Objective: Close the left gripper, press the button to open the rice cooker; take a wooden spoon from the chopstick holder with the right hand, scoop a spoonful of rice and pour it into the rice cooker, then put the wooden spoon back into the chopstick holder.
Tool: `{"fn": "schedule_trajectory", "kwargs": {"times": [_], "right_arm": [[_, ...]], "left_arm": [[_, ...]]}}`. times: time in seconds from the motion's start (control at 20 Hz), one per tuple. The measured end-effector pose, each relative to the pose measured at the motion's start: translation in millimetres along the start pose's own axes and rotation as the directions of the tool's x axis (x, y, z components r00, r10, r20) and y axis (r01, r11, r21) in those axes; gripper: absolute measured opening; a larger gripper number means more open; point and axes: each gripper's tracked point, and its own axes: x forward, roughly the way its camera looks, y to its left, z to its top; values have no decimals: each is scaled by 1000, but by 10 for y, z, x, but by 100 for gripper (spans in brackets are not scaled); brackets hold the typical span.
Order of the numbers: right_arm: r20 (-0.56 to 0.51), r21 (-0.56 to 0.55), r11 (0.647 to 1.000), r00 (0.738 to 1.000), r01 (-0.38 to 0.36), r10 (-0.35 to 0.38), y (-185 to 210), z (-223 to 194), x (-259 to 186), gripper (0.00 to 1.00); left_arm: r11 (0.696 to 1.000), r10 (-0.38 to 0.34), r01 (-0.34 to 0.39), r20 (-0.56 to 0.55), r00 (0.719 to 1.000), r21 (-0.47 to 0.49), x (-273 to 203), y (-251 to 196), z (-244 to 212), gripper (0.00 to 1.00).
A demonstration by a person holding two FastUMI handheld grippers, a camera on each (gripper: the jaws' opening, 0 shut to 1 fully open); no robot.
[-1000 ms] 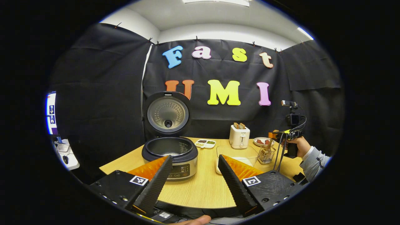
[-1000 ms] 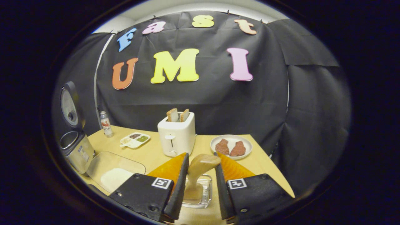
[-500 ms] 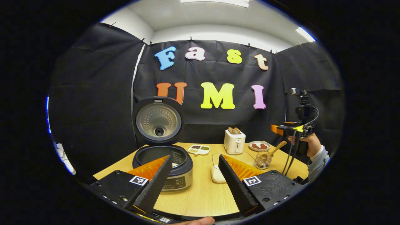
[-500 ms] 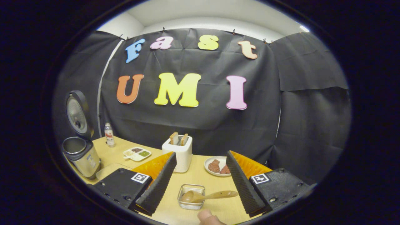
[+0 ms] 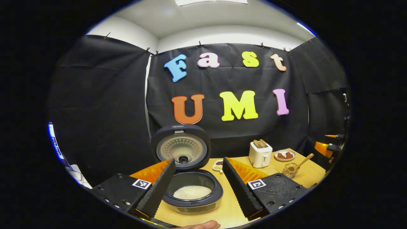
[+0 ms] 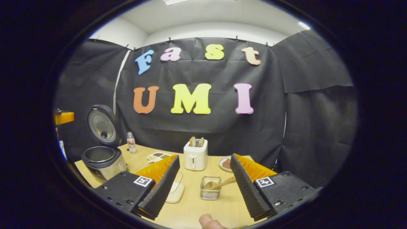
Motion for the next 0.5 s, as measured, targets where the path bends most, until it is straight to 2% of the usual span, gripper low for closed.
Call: {"fn": "schedule_trajectory", "kwargs": {"times": [0.1, 0.25, 0.3, 0.35, 0.5], "right_arm": [[0, 27, 999, 1000, -24, 24, 49, -24, -175, 100], [7, 18, 1000, 1000, -17, 16, -33, -88, -319, 100], [0, 10, 1000, 1000, -10, 10, -56, -132, -359, 100], [2, 6, 1000, 1000, -3, 3, -84, -148, -393, 100], [-19, -2, 1000, 1000, -1, 1, -107, -265, -456, 100]], "left_arm": [[1000, 4, -4, -20, 1000, 9, 176, 5, 59, 94], [1000, 11, -12, -19, 1000, -8, 495, 77, 224, 95], [999, 15, -15, -16, 1000, -28, 616, 112, 277, 91], [999, 15, -15, -10, 1000, -42, 738, 146, 328, 96], [998, 33, -32, 13, 999, -53, 1140, 316, 524, 96]]}}
